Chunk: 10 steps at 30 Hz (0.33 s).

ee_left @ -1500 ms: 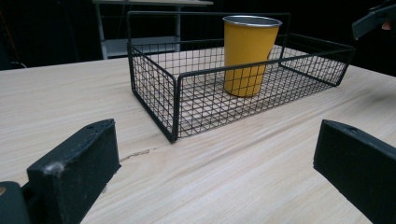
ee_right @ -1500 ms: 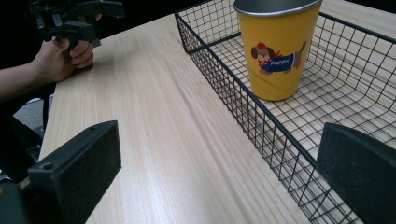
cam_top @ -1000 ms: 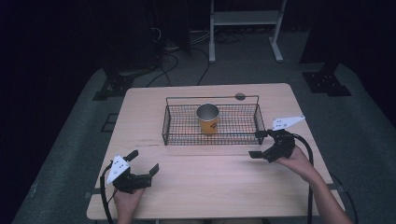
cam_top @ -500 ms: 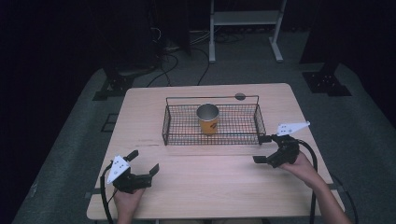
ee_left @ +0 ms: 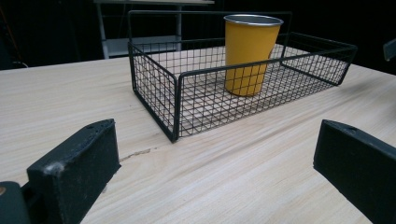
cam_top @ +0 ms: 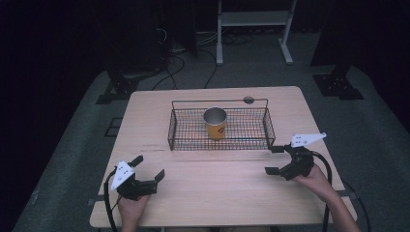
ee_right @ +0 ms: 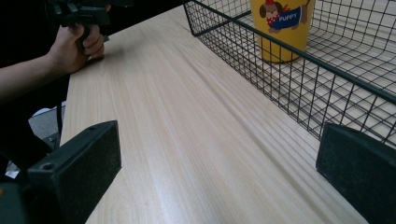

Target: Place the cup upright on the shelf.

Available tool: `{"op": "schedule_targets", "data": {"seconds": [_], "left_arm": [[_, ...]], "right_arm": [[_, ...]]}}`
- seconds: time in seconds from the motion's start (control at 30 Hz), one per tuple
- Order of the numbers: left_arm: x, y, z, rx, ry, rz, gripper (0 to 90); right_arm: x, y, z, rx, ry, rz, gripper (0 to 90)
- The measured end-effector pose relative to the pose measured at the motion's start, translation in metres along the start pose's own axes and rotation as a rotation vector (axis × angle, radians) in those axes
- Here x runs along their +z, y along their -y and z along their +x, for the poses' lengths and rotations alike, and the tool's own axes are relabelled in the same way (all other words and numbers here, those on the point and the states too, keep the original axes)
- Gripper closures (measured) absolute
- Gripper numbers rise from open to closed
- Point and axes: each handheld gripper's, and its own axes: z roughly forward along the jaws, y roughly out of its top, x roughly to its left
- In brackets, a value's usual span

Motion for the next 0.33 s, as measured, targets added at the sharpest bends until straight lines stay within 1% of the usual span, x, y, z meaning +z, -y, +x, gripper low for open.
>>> {"op": "schedule_targets", "data": {"seconds": [0.17,0.33], "left_arm": [[0.0,0.0,-0.001,0.001,-0.001,0.0,0.0],[0.0,0.0,0.0,0.003,-0.002,0.001,0.0]], "right_arm": [[-0.003,0.007,0.005,0.008,0.0,-0.021,0.0],[-0.005,0.013,0.008,0.016,0.0,-0.031,0.0]]}}
